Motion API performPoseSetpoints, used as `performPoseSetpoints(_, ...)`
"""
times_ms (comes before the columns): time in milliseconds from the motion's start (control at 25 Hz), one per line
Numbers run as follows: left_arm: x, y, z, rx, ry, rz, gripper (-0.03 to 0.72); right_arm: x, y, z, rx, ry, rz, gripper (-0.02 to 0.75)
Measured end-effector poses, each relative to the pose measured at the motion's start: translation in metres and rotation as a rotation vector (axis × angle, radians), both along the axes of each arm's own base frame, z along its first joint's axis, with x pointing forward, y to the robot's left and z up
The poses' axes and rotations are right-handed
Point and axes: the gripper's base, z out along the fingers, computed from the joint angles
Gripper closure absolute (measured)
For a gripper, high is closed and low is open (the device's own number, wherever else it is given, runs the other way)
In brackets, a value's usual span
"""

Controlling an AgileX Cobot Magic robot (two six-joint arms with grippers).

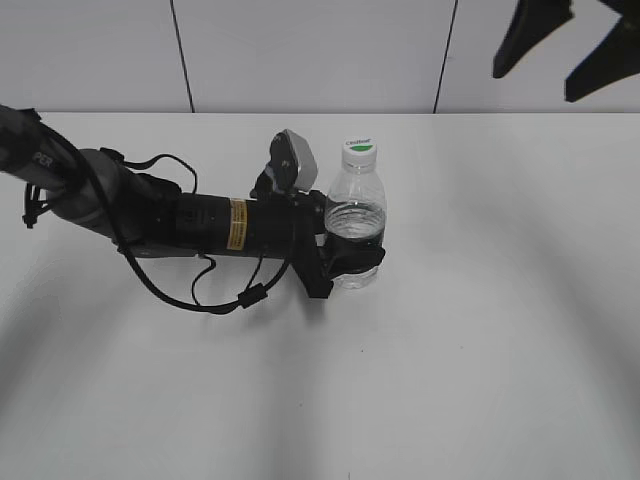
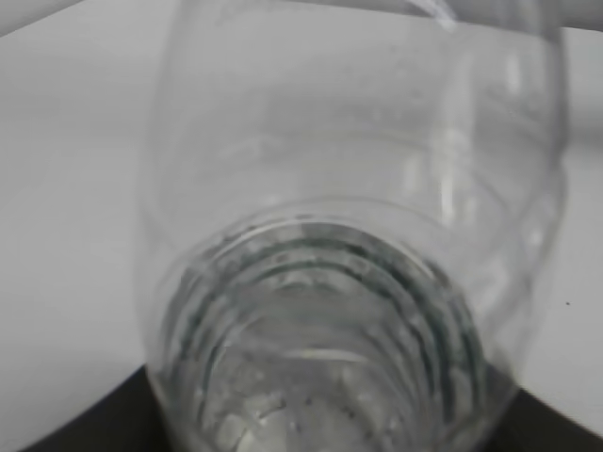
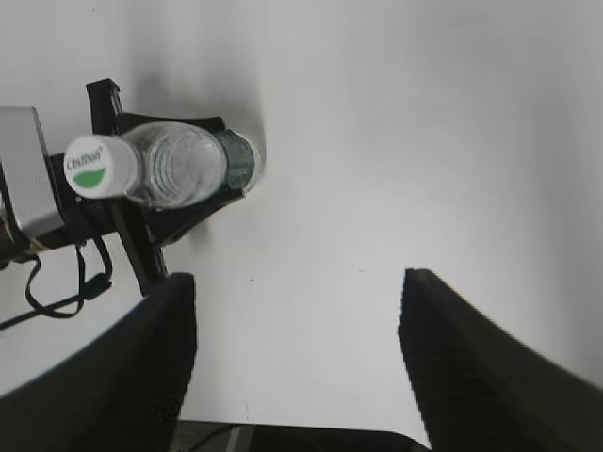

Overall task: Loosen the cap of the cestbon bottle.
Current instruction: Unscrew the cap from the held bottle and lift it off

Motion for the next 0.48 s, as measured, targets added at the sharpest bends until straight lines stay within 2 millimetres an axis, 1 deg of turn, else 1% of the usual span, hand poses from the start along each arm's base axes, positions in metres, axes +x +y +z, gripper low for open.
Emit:
performPoseSetpoints(120,0.000,0.000,0.000,0.000,0.000,0.001,0.315,0.026,0.023,-0.011,0.005,0.029,0.001,0.219)
performPoseSetpoints(200,0.000,0.000,0.000,0.000,0.000,0.001,0.315,0.038,0.038,-0.014,0.008,0.028,0.016,0.219)
performPoseSetpoints(360,0.000,0.000,0.000,0.001,-0.001,0.002,0.315,0.050,0.063,-0.015,0.016,0.007,0.060,0.219)
performPoseSetpoints(480,0.000,0.000,0.000,0.002,-0.001,0.004,0.315,0.055,0.075,-0.017,0.016,0.004,0.083,0.219)
